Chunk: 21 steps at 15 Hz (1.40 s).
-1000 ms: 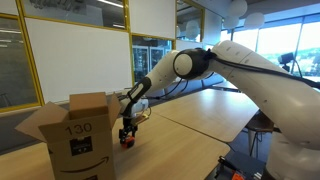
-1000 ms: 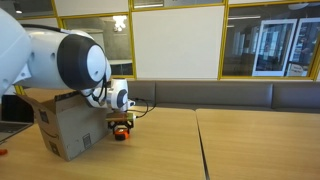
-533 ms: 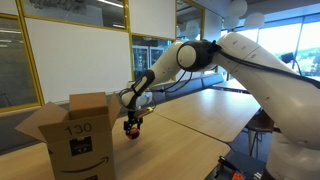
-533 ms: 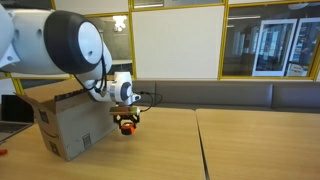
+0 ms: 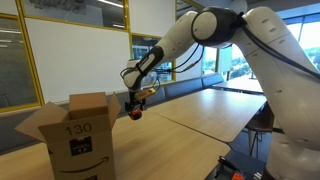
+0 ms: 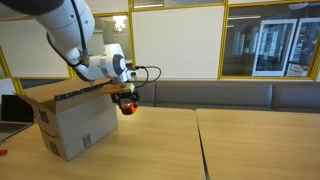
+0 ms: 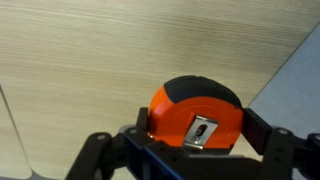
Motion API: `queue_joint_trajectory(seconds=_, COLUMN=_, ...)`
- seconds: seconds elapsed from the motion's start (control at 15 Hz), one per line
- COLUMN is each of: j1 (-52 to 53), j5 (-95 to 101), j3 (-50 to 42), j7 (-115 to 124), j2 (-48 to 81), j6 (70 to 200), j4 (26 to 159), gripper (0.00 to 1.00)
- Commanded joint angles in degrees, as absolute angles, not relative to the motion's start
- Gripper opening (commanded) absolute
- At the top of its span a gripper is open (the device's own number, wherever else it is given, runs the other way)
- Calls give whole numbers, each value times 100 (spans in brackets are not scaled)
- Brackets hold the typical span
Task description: Pick the object on the table and put them in the carton box
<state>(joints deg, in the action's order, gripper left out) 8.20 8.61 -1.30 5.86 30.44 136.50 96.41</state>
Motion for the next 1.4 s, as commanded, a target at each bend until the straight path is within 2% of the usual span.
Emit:
queue_joint_trajectory(seconds=0.0, j1=1185, j5=1386, j3=-341, j7=1426, j2=1870, j6=13610, j4=10378, gripper=65)
queue_joint_trajectory(seconds=0.4, j1=1525, j5=2498, j3=-105, j7=2644, j2=590, j6=13002, j4=10627, gripper=65)
queue_joint_trajectory(seconds=0.67, j1=1551, j5=3014, j3=397, j7=3078, j2=28, j6=12354, j4=10441, gripper=65)
queue_joint_trajectory(seconds=1.0, j1=1525, j5=2821, j3=1007, j7=2928, j2=131, j6=12521, j4=10083, gripper=65)
queue_joint_trajectory(seconds=1.33, j1=1527, j5=2349, j3=1228, j7=2735, j2=545, j6=13178, j4=9926, gripper=65)
